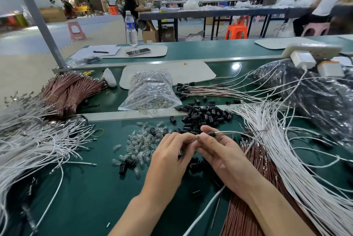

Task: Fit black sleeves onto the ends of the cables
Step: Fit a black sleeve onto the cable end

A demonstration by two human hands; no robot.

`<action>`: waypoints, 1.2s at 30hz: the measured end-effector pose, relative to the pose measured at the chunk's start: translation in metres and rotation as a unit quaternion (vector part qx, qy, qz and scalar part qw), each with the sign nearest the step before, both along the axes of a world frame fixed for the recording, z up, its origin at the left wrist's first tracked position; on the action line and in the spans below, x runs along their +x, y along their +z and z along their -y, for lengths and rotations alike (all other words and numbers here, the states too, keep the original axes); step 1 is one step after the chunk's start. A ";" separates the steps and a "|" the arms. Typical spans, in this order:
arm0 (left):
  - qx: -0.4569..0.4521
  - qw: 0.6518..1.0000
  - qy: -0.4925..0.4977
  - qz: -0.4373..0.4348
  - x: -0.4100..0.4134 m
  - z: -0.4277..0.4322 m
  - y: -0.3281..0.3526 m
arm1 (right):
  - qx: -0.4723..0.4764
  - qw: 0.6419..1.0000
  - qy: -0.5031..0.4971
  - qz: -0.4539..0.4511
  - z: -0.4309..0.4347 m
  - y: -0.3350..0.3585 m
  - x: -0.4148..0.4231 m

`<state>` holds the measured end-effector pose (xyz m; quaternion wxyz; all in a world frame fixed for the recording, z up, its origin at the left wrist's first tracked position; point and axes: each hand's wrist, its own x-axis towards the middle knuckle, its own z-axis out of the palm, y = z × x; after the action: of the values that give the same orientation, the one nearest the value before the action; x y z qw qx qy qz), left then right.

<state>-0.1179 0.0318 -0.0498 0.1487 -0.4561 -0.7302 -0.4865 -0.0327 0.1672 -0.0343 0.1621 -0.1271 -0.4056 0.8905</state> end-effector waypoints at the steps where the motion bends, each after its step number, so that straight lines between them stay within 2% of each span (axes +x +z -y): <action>1: 0.006 1.000 0.004 0.002 0.000 0.000 0.001 | 0.004 1.000 0.000 -0.002 0.001 0.001 0.000; 8: 0.011 0.999 0.043 0.009 -0.005 0.001 -0.002 | -0.012 0.998 -0.040 0.038 0.001 0.004 -0.003; 12: 0.001 1.000 0.014 0.026 -0.005 -0.001 -0.003 | 0.012 0.999 -0.004 0.035 0.003 0.003 -0.002; 22: 0.057 0.994 -0.001 0.094 -0.009 -0.004 -0.009 | 0.020 0.999 0.015 0.036 0.002 0.000 -0.002; 26: 0.020 0.996 0.002 0.087 -0.009 -0.003 -0.006 | 0.019 0.999 0.006 0.033 0.004 0.001 -0.002; 31: -0.022 0.997 0.013 0.074 -0.006 0.000 -0.002 | 0.062 0.994 -0.079 0.039 0.004 -0.001 -0.003; 36: -0.106 0.989 0.015 0.100 0.000 0.000 0.003 | 0.131 0.989 -0.066 0.033 0.008 -0.003 -0.002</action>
<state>-0.1183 0.0320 -0.0470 0.0336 -0.4071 -0.7956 -0.4473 -0.0350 0.1589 -0.0377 0.2221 -0.1610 -0.5145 0.8124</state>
